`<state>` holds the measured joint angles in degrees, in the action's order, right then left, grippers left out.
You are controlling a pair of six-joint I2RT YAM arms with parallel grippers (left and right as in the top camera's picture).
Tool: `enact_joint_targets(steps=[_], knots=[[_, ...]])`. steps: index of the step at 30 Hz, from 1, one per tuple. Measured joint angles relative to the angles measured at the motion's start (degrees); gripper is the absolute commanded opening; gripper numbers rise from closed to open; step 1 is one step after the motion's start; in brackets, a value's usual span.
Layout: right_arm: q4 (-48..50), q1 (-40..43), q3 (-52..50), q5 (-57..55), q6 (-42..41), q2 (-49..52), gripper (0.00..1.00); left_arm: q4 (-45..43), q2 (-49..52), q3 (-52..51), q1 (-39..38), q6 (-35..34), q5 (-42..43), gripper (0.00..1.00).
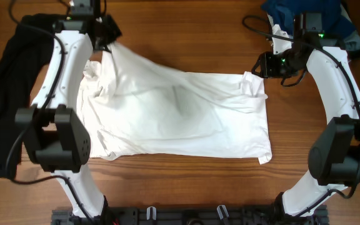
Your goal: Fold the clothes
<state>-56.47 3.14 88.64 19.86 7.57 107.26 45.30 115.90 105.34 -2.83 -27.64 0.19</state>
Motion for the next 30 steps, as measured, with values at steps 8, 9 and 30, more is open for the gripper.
enact_joint_targets(steps=[8,9,30], knots=[[-5.9,-1.18,0.0,1.81,-1.29,2.16,0.45,-6.6,-1.4,1.27,-0.2,0.81,-0.35,0.04],[-5.97,-2.36,0.0,2.03,-1.25,3.3,0.45,-6.51,-1.4,1.27,-0.31,0.85,-0.35,0.04],[-3.69,-8.9,-12.81,-8.35,-9.2,4.83,0.31,-5.7,-1.38,1.27,-1.62,3.65,-1.03,0.04]])
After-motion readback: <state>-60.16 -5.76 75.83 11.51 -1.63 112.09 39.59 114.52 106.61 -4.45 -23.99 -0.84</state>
